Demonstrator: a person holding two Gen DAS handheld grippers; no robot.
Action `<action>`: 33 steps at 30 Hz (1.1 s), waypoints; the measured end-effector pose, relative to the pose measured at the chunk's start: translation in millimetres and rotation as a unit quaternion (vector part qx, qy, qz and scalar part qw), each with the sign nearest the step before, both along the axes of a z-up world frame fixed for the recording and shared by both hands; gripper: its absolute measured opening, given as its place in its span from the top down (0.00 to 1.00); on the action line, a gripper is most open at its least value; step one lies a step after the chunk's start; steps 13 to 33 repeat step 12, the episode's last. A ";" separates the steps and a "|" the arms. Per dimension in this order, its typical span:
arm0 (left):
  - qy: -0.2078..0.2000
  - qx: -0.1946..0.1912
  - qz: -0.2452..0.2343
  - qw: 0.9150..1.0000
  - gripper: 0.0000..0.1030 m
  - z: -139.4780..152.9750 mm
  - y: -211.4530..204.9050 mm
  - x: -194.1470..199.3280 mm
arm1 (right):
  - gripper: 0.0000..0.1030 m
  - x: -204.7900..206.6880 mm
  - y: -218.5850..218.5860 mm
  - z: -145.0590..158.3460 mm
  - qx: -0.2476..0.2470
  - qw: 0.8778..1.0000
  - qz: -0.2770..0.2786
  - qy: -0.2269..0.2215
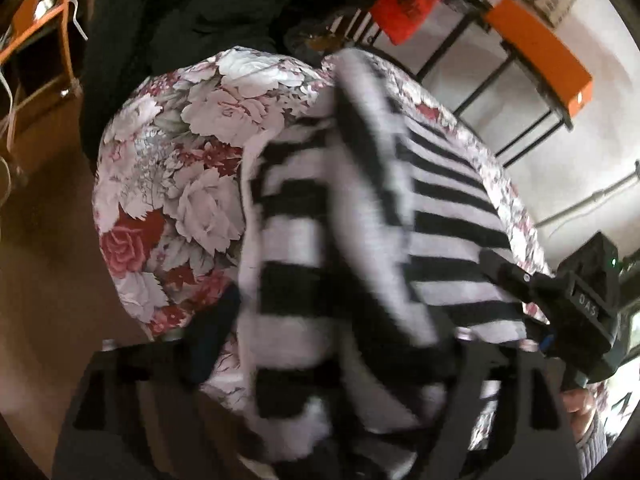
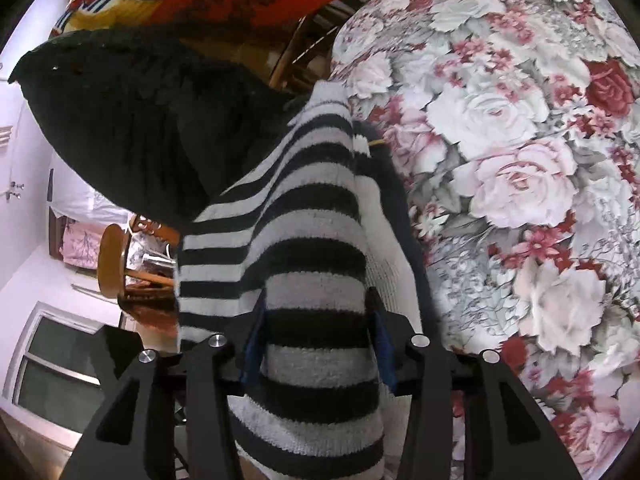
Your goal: Fold small clothes
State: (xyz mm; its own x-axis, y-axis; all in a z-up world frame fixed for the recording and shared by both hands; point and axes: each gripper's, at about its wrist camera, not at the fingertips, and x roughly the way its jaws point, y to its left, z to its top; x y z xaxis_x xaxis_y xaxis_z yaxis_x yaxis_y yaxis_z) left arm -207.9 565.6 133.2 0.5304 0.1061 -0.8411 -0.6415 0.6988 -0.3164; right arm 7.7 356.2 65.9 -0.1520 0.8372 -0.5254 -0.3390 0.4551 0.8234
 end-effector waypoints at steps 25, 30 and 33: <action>0.044 0.082 0.076 0.993 0.08 33.8 -26.0 -15.4 | 0.20 -41.6 -54.4 70.9 -0.052 0.984 -0.035 -0.166; 0.044 0.082 0.076 0.993 0.08 33.8 -26.0 -15.4 | 0.20 -41.6 -54.4 70.9 -0.052 0.984 -0.035 -0.166; 0.044 0.082 0.076 0.993 0.08 33.8 -26.0 -15.4 | 0.20 -41.6 -54.4 70.9 -0.052 0.984 -0.035 -0.166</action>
